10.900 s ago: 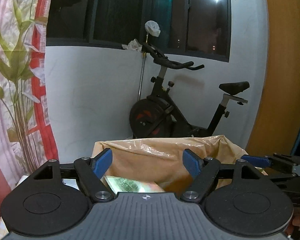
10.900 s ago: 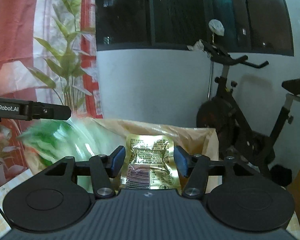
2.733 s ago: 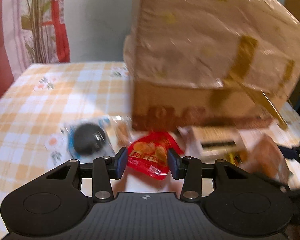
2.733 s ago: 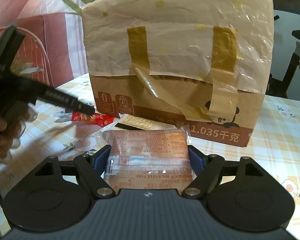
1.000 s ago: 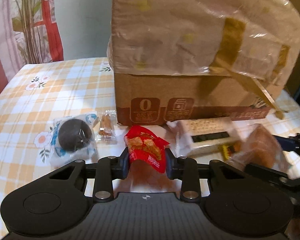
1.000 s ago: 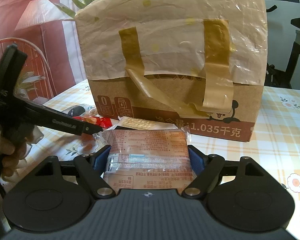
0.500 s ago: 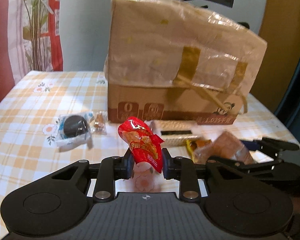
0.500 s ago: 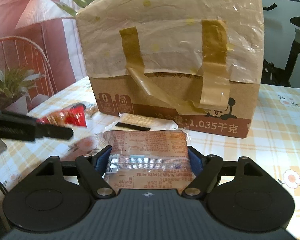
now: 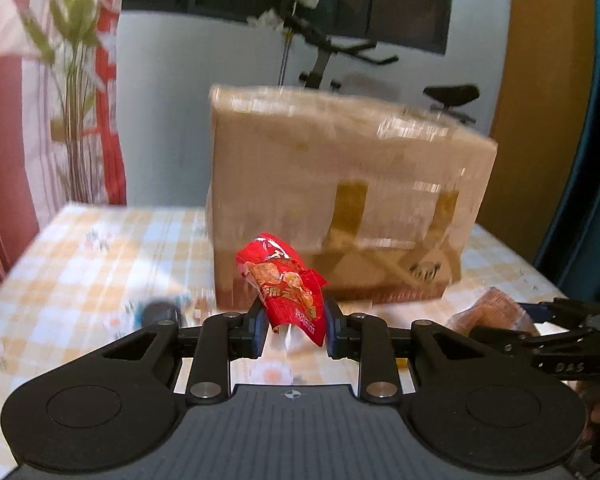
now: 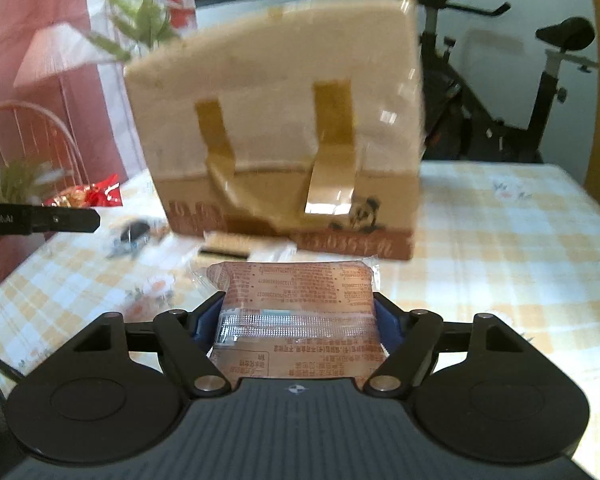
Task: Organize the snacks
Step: 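Carry the red sachet and pink bread packet over the box with both tools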
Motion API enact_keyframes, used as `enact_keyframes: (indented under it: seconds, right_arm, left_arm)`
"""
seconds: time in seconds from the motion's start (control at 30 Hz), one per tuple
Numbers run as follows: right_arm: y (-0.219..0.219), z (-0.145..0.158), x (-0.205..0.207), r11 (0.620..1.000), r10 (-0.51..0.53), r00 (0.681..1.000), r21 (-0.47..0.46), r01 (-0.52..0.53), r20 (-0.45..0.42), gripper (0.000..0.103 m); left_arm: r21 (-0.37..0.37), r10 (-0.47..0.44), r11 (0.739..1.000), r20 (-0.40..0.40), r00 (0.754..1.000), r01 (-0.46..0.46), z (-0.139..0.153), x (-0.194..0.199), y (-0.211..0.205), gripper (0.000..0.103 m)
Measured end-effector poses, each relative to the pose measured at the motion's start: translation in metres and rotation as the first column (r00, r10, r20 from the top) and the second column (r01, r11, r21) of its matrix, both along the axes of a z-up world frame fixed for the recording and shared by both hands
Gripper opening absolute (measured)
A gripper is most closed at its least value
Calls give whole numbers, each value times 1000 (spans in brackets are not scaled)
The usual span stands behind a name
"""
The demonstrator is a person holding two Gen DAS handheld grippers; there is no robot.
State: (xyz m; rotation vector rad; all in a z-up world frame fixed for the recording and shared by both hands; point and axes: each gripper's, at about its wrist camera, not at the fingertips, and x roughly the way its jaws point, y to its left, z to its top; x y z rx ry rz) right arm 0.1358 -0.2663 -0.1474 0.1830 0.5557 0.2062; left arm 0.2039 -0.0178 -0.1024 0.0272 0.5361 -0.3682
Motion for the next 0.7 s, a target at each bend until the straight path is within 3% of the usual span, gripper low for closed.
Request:
enact_keyframes:
  seconds: [0.2,0.47,0.6,0.7]
  right_arm:
    - [-2,51,-4,999,42,983,-27,-37,179,76]
    - [-9,126,26,997,56,919,30,-73,391,76]
    - [-7,150,63,998,45,897,21,-60,440,76]
    - [-7,158,100,998,13,905,46,-36,426,76]
  left_arm:
    - [0,-33,999,122,992,33,39,1,-9,29]
    - [-32,-64,997,264,962,75,92,28,-24,30]
    - [-35,-70,996,278,958,82,104,60,-36,30]
    - [-64,-63,995,235,970,81,102,96,-42,30]
